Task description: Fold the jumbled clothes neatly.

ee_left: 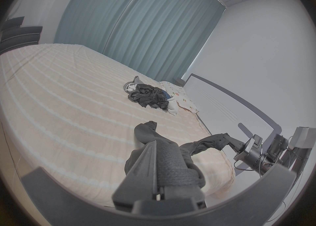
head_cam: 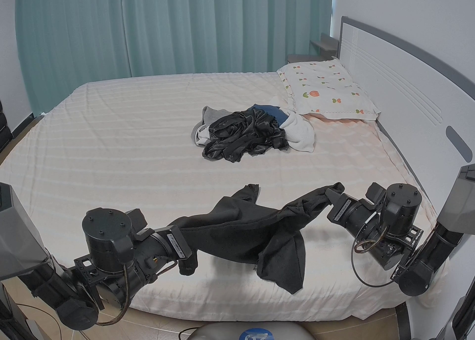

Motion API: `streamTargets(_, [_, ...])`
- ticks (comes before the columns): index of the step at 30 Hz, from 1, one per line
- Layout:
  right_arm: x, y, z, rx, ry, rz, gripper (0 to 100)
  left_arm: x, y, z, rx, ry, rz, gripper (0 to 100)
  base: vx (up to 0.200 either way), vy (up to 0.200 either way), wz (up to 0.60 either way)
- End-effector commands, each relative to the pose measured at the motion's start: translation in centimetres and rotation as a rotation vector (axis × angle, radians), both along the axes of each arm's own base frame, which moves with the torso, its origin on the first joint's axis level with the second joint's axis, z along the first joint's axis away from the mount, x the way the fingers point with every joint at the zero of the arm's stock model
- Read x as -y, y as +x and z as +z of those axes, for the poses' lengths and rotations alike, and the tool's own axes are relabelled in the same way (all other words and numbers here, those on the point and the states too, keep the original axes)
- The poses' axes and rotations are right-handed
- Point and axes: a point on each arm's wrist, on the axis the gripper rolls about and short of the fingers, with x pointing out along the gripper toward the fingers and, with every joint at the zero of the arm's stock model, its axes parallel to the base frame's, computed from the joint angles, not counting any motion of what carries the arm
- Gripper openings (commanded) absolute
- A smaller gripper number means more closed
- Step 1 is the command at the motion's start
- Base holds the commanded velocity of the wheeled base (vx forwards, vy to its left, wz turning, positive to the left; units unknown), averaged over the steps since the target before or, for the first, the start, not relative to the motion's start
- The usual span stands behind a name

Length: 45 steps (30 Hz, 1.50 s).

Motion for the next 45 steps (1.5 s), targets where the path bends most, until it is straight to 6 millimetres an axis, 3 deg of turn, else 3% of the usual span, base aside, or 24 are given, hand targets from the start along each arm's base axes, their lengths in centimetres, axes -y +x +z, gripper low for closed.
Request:
streamTargets(1, [-0.01,-0.05,0.10,0.003,0.001,0.000,0,0.00,0.12,0.18,0.003,-0.015,0.006,0,0.000,0.200,0.00])
streamTargets(45, [-0.03,-0.08,0.71,0.048,0.021,-0.005,0,-0.84,0.52,0.58,0.017,-0.022,0.043,0,0.000,0.200,0.00])
